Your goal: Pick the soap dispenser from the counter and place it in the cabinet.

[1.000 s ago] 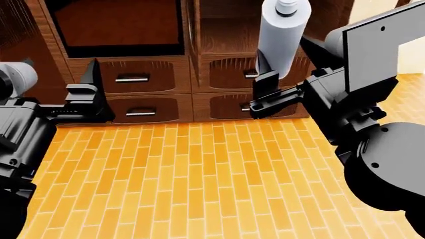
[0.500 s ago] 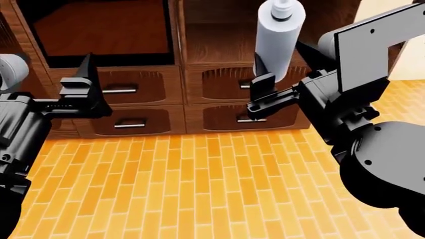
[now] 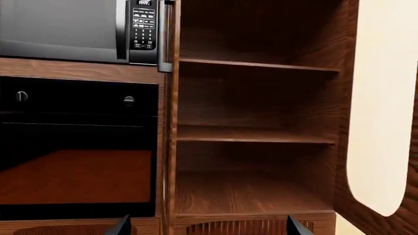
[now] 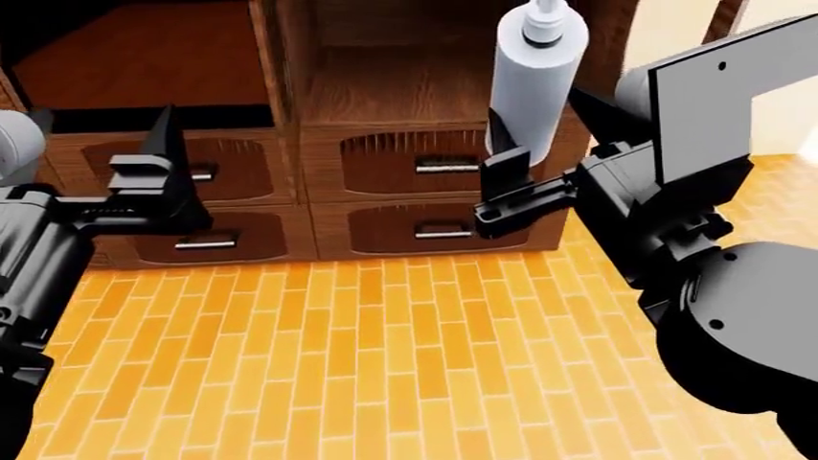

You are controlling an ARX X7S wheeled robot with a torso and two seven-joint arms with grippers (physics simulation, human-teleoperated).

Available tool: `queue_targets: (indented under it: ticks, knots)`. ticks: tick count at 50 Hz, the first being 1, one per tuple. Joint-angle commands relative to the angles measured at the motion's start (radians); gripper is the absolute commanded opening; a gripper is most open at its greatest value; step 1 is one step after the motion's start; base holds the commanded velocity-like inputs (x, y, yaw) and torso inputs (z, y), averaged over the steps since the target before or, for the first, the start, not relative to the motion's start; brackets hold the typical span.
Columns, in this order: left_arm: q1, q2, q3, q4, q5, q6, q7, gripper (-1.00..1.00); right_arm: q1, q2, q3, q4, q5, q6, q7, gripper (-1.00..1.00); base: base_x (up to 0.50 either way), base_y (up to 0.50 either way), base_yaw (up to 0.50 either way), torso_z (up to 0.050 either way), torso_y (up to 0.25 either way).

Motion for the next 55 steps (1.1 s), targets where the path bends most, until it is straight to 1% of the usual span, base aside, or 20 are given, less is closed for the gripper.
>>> queue_targets:
  ticks: [1, 11, 21, 27, 33, 44, 49, 55]
  knots:
    - [0.005, -0.008, -0.009, 0.011, -0.015, 0.004, -0.011, 1.00, 0.003, 0.011, 0.008, -0.018, 0.004, 0.012, 0.009, -1.00, 0.13, -0.48, 0.00, 0.000, 0.000]
    - [-0.001, 0.004, 0.010, -0.007, 0.018, 0.006, 0.013, 1.00, 0.021, 0.012, -0.001, -0.012, 0.011, 0.035, 0.021, -1.00, 0.23, -0.44, 0.00, 0.000, 0.000]
    - [0.006, -0.021, -0.023, 0.011, -0.019, 0.013, -0.006, 1.00, 0.022, 0.037, 0.015, -0.036, 0.034, 0.038, 0.050, -1.00, 0.35, -0.34, 0.00, 0.000, 0.001]
    - [0.010, -0.025, -0.030, 0.018, -0.030, 0.016, -0.013, 1.00, 0.026, 0.049, 0.019, -0.054, 0.053, 0.047, 0.076, -1.00, 0.48, 0.03, 0.00, 0.000, 0.000]
    - [0.011, -0.024, -0.024, 0.021, -0.028, 0.015, -0.014, 1.00, 0.033, 0.046, 0.008, -0.057, 0.048, 0.063, 0.089, -1.00, 0.16, -0.01, 0.47, 0.000, 0.002]
    - [-0.001, -0.026, -0.023, 0.012, -0.029, 0.016, -0.018, 1.00, 0.027, 0.038, -0.005, -0.040, 0.026, 0.059, 0.062, -1.00, 0.10, 0.00, 0.49, 0.000, 0.000]
    - [-0.003, -0.013, -0.008, 0.004, -0.008, 0.017, -0.006, 1.00, 0.017, 0.037, -0.009, -0.032, 0.014, 0.051, 0.043, -1.00, 0.16, 0.22, 0.00, 0.000, 0.002]
    - [-0.008, -0.010, 0.000, -0.001, -0.002, 0.017, -0.004, 1.00, 0.000, 0.037, -0.009, -0.021, 0.000, 0.032, 0.016, -1.00, 0.33, -0.30, 0.00, 0.000, 0.000]
